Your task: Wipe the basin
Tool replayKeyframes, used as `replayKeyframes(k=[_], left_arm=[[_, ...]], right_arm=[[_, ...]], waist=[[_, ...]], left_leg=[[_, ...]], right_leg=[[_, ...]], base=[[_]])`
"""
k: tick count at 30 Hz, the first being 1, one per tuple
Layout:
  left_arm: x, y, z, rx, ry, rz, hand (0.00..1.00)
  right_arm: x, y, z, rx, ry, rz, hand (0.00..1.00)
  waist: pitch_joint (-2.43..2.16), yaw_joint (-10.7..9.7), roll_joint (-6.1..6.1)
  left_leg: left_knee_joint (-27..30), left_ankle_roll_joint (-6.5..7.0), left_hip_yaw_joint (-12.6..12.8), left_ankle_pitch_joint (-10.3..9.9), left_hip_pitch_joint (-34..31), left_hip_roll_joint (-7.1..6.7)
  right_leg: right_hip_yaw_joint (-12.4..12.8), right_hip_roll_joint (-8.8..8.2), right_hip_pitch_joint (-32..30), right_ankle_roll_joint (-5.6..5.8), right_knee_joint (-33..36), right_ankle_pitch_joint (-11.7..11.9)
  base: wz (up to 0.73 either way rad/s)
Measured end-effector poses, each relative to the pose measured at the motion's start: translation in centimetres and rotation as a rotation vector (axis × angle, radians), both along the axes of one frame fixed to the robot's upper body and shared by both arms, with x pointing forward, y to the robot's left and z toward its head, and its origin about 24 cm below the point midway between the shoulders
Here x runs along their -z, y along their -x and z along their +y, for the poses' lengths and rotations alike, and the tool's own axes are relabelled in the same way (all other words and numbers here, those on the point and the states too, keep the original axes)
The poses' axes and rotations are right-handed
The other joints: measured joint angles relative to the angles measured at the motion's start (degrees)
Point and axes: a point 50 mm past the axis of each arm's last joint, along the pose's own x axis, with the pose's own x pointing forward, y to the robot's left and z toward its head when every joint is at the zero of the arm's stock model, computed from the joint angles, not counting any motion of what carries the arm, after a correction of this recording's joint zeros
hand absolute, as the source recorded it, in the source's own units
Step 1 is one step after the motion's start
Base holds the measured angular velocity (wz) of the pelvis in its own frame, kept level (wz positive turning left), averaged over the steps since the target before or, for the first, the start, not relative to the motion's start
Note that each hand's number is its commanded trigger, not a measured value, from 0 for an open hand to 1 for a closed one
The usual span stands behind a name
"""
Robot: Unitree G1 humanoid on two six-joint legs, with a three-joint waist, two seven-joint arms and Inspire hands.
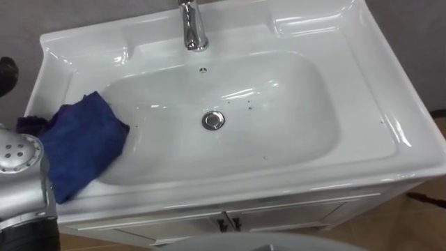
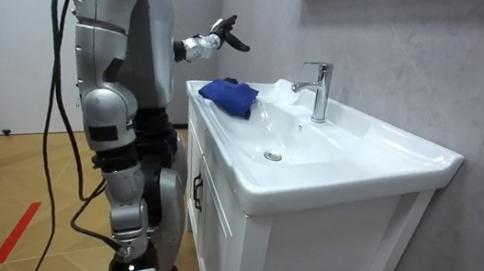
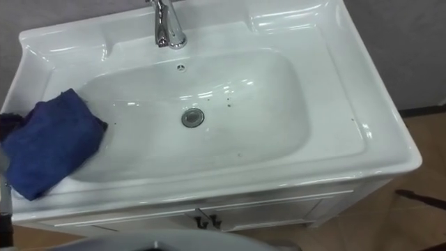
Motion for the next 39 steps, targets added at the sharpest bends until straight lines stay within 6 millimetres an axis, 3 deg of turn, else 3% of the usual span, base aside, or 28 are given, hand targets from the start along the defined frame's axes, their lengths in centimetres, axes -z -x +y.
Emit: replayKeyframes(k=[5,9,11,12,16,20,22,26,28,31,36,39], left_arm=[[0.7,2.4,2.0,-0.137,-0.003,0.020,0.00],[1.3,3.6,3.1,-0.214,0.040,0.017,0.00],[2.0,4.3,3.8,-0.265,0.077,0.022,0.00],[2.7,5.1,4.3,-0.309,0.106,0.033,0.00],[5.0,8.1,5.2,-0.438,0.221,0.054,0.00],[7.9,11.8,5.4,-0.566,0.328,0.138,0.00],[9.5,14.0,5.0,-0.627,0.393,0.181,0.00],[12.6,17.4,3.9,-0.717,0.473,0.335,0.00],[15.0,20.2,2.1,-0.768,0.553,0.463,0.00],[17.6,22.8,-0.7,-0.764,0.636,0.642,0.00],[20.2,25.4,-4.4,-0.644,0.721,0.906,0.00],[21.1,25.4,-5.6,-0.477,0.694,1.075,0.00]], right_arm=[[0.0,0.2,-0.1,0.001,0.011,0.007,0.00],[-0.1,0.5,-0.1,0.001,0.010,0.012,0.00],[-0.1,0.4,-0.1,0.000,0.011,0.004,0.00],[-0.1,0.2,-0.1,-0.003,0.013,-0.004,0.00],[-0.1,-0.3,-0.1,-0.007,0.018,-0.016,0.00],[-0.2,-0.4,-0.4,0.009,0.031,-0.023,0.00],[-0.1,-0.6,-0.3,0.008,0.028,-0.030,0.00],[-0.2,-1.1,-0.4,0.014,0.030,-0.041,0.00],[-0.2,-1.2,-0.3,0.058,0.023,-0.051,0.00],[-0.1,-0.7,-0.1,0.069,0.016,-0.037,0.00],[0.0,0.0,0.1,0.065,0.007,-0.010,0.00],[0.1,-0.2,0.1,0.067,0.001,-0.002,0.00]], waist=[[-0.16,0.5,0.04],[-0.45,2.9,0.13],[-0.26,3.6,-0.23],[-0.52,4.2,0.15],[-0.68,5.5,-0.13],[-1.41,6.5,-0.36],[-1.18,6.6,-0.88],[-1.15,7.0,-0.86],[-1.12,6.8,-0.99],[-0.96,6.0,-1.50],[-0.92,4.8,-2.62],[-0.48,4.2,-3.46]], left_leg=[[-0.9,0.00,0.0,0.0,0.5,-0.05],[-1.0,0.00,0.0,0.0,0.8,-0.05],[-1.1,0.00,-0.1,0.0,0.9,-0.06],[-1.1,0.00,-0.1,0.0,0.8,-0.07],[-0.9,0.10,-1.5,0.1,-0.2,-0.50],[-1.0,0.25,-1.9,0.2,-0.1,-0.96],[-0.9,0.25,-2.3,0.2,0.0,-1.11],[-0.9,0.26,-2.7,0.1,-0.4,-1.17],[-0.9,0.29,-2.8,0.1,-0.4,-1.21],[-0.9,0.33,-3.4,0.1,-0.1,-1.29],[-0.7,0.38,-3.8,0.1,-0.2,-1.32],[-0.6,0.38,-3.9,0.1,-0.1,-1.41]], right_leg=[[-0.1,-0.02,0.0,0.04,-0.1,0.0],[-0.1,-0.03,0.2,0.05,-0.1,0.0],[-0.4,-0.04,0.4,0.05,-0.1,0.0],[-0.5,-0.06,0.3,0.08,-0.1,0.0],[-1.6,-0.37,-0.1,0.22,-0.1,-0.5],[-2.1,-0.85,0.2,0.46,0.0,-0.7],[-3.0,-1.06,0.6,0.58,0.1,-0.7],[-2.9,-1.11,0.1,0.62,0.0,-1.0],[-3.0,-1.14,0.2,0.65,0.0,-1.0],[-3.7,-1.24,0.9,0.69,-0.2,-1.1],[-4.7,-1.38,1.4,0.61,0.0,-1.3],[-4.8,-1.44,1.9,0.69,-0.1,-1.6]], base=[[-0.02],[0.00],[0.04],[0.00],[0.16],[0.10],[0.12],[0.03],[0.02],[0.10],[0.09],[0.06]])
